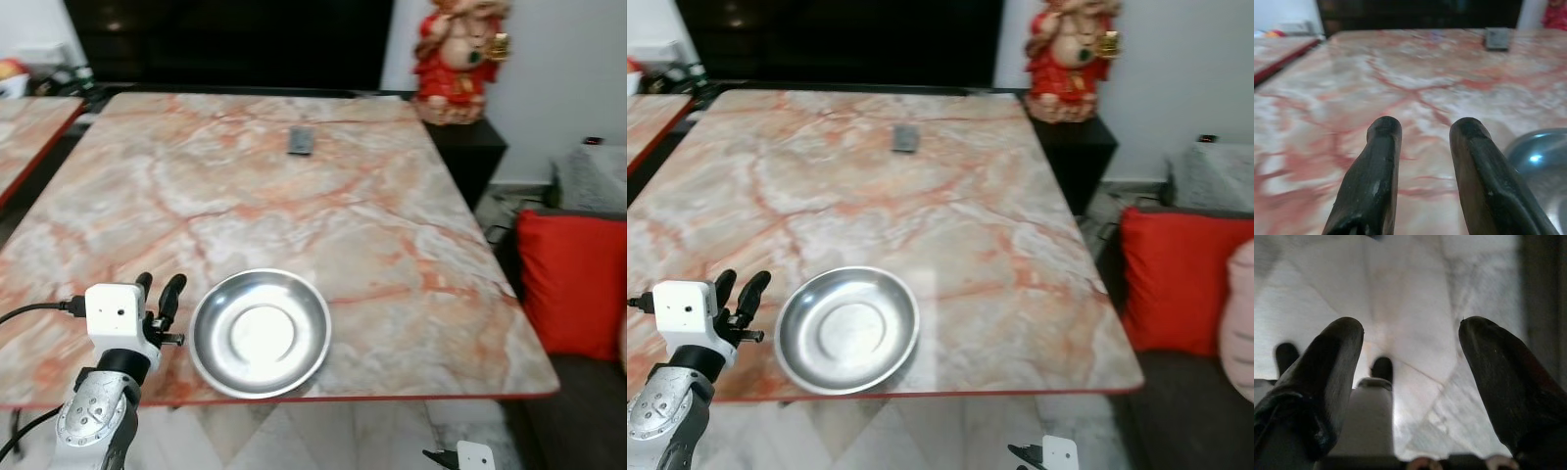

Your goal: Setting the table

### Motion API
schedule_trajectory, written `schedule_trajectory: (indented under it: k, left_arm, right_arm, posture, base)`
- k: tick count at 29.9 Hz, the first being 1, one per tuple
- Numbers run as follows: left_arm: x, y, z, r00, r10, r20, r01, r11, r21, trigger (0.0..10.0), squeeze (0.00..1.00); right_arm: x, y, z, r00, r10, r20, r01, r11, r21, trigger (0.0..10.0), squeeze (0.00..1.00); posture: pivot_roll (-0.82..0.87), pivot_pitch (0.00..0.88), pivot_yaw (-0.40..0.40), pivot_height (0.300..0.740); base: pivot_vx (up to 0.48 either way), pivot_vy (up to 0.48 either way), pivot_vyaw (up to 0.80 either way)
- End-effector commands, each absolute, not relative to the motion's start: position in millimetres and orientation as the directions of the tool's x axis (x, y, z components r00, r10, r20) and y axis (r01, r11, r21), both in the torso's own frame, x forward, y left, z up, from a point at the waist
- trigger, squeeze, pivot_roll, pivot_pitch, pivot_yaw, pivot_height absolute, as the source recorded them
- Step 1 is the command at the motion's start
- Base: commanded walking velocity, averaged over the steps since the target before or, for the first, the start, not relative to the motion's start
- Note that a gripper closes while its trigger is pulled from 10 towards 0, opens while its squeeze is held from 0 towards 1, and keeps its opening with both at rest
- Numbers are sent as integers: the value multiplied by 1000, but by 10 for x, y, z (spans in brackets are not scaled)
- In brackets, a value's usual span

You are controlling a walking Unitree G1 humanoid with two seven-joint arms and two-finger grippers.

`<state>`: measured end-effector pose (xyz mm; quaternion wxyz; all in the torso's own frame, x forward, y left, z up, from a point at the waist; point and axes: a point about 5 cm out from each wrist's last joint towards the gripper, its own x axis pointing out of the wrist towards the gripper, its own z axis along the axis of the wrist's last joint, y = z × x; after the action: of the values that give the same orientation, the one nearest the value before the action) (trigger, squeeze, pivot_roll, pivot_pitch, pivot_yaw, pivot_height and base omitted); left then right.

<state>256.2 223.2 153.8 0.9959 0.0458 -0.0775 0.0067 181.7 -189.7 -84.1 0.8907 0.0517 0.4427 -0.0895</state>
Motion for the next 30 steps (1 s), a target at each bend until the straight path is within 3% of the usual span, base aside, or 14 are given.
schedule_trajectory:
  k: [1, 10, 30]
  left_arm:
    - [2558, 2217, 1521, 988, 3, 156, -20, 994, 104, 10000, 0]
    - [2562, 2219, 1516, 987, 4, 160, -21, 994, 104, 10000, 0]
    - [2584, 2222, 1544, 985, 5, 174, -23, 994, 106, 10000, 0]
  right_arm:
    - [1749, -1919, -871, 575, -122, -809, 227, 974, 15, 10000, 0]
    - [1770, -1874, -867, 581, -110, -807, 223, 974, 28, 10000, 0]
    - [1722, -1880, -887, 571, -107, -814, 212, 977, 20, 10000, 0]
  posture:
    - [118, 71, -39, 740]
    - [123, 58, -41, 740]
    - [132, 69, -44, 740]
  base:
    - [0, 262, 0]
    - [0, 289, 0]
    - [0, 480, 0]
